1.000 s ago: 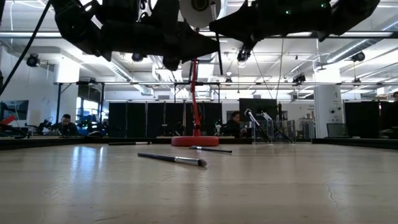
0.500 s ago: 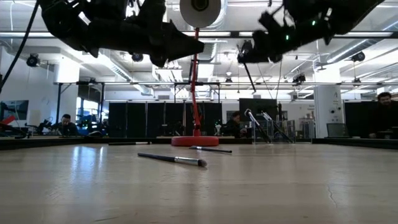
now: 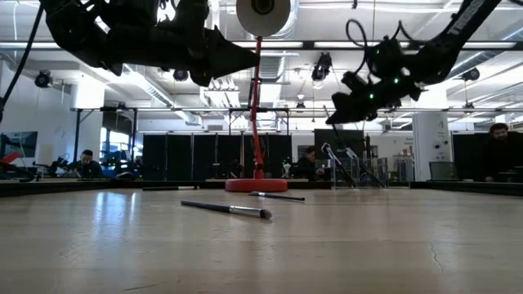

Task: Sort items
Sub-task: Put the black eyeshadow brush into the transparent organizer

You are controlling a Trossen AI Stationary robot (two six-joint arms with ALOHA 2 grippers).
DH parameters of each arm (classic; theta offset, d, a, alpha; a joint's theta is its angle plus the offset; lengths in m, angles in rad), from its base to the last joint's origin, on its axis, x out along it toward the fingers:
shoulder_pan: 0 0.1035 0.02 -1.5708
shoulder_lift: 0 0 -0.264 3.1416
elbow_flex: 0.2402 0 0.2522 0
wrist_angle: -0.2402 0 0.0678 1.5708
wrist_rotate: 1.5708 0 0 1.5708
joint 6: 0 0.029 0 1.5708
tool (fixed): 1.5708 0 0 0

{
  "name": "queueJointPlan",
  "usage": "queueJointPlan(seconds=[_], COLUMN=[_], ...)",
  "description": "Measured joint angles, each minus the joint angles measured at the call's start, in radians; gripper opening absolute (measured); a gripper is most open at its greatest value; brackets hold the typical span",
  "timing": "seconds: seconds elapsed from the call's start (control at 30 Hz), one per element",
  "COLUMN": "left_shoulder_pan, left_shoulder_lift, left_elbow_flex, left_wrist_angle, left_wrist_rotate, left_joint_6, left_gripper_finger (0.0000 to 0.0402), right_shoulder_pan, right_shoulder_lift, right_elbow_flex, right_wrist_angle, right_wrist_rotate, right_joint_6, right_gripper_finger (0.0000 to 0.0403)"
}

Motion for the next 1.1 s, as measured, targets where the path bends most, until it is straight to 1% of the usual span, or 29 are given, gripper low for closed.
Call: queueJointPlan(seconds=[0.17,0.27,0.33,0.73,0.8,0.9,1.1], left_shoulder_pan=[0.000,0.001,0.001,0.002,0.002,0.002,0.001], left_shoulder_lift=[0.000,0.000,0.000,0.000,0.000,0.000,0.000], left_elbow_flex=[0.000,0.000,0.000,0.000,0.000,0.000,0.000], left_wrist_angle=[-0.002,-0.002,-0.002,-0.002,-0.002,-0.012,-0.018], left_wrist_rotate=[0.000,0.000,0.000,0.000,0.001,0.012,0.018], left_joint_6=[0.000,0.000,0.000,-0.004,-0.004,-0.005,-0.005], left_gripper_finger=[0.0052,0.0052,0.0052,0.0052,0.0052,0.0052,0.0052], right_shoulder_pan=[-0.003,-0.004,-0.005,-0.007,-0.007,-0.007,-0.007], right_shoulder_lift=[0.077,0.097,0.104,0.109,0.109,0.109,0.109], right_elbow_flex=[0.002,0.006,0.007,0.007,0.007,0.007,0.006], right_wrist_angle=[0.009,0.013,0.013,0.005,0.005,-0.009,-0.036], right_wrist_rotate=[0.007,0.036,0.059,0.064,0.099,0.140,0.142], right_joint_6=[-0.010,0.000,-0.001,0.010,0.034,0.042,0.044], right_gripper_finger=[0.0013,0.0013,0.0013,0.0027,0.0030,0.0042,0.0086])
